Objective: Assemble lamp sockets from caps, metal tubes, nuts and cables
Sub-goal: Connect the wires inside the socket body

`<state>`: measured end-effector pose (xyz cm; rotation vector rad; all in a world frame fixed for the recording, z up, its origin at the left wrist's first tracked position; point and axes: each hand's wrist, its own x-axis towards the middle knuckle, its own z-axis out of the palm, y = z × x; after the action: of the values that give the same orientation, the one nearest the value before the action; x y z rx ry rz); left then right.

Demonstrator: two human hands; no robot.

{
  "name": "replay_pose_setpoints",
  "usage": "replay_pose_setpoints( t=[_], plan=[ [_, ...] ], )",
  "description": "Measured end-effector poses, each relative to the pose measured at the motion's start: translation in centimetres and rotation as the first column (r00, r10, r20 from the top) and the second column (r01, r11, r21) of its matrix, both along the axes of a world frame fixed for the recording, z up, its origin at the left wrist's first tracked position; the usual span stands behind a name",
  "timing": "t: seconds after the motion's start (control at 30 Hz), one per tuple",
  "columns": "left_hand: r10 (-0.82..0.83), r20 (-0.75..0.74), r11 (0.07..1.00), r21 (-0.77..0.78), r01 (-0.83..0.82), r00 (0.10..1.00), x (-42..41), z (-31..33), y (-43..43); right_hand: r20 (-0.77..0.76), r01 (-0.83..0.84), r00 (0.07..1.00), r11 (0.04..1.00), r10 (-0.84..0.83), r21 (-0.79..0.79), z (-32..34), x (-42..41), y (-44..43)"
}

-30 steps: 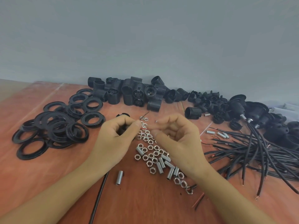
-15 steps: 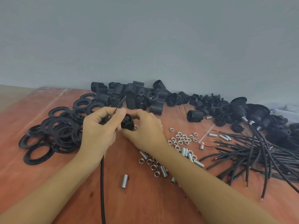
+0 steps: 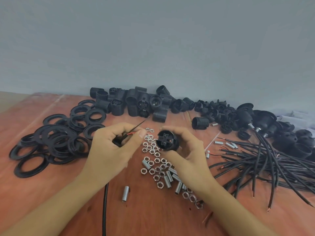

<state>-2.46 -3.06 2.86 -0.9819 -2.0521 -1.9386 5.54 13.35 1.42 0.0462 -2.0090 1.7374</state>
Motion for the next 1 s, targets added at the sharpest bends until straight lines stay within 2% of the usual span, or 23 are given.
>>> replay_pose_setpoints(
  t=[0.07,0.13,0.27,0.4,0.57,0.77,1.0],
  plan=[
    [-0.008,-0.036,0.999,-0.032,0.007,0.999,0.3,0.0,0.1,0.047,-0.02,0.999,0.997,0.023,-0.07,-0.1,0.1,0.0],
    [-0.013,-0.064,0.999,-0.052,0.01,0.998,0.4,-0.1,0.1,0.08,-0.071,0.993,0.974,0.09,-0.214,0.0,0.2,0.1],
    [-0.014,-0.067,0.999,-0.053,0.011,0.998,0.7,0.0,0.2,0.062,-0.191,0.962,0.819,0.266,-0.541,0.5,0.4,-0.2],
    [-0.022,-0.063,0.999,-0.038,0.019,0.998,0.8,0.0,0.2,0.072,-0.229,0.929,0.719,0.362,-0.656,1.0,0.8,-0.3],
    [-0.055,-0.061,0.998,-0.037,0.053,0.997,1.0,0.1,0.3,0.168,-0.185,0.91,0.731,0.38,-0.657,0.9,0.9,-0.4],
    [-0.105,-0.146,0.992,-0.087,0.093,0.984,1.4,0.0,0.3,0.222,-0.176,0.898,0.774,0.379,-0.609,0.4,0.7,-0.8],
    [-0.08,-0.175,0.992,-0.107,0.062,0.981,1.6,0.0,0.5,0.187,-0.197,0.906,0.77,0.379,-0.607,0.2,0.6,-1.1]
  ],
)
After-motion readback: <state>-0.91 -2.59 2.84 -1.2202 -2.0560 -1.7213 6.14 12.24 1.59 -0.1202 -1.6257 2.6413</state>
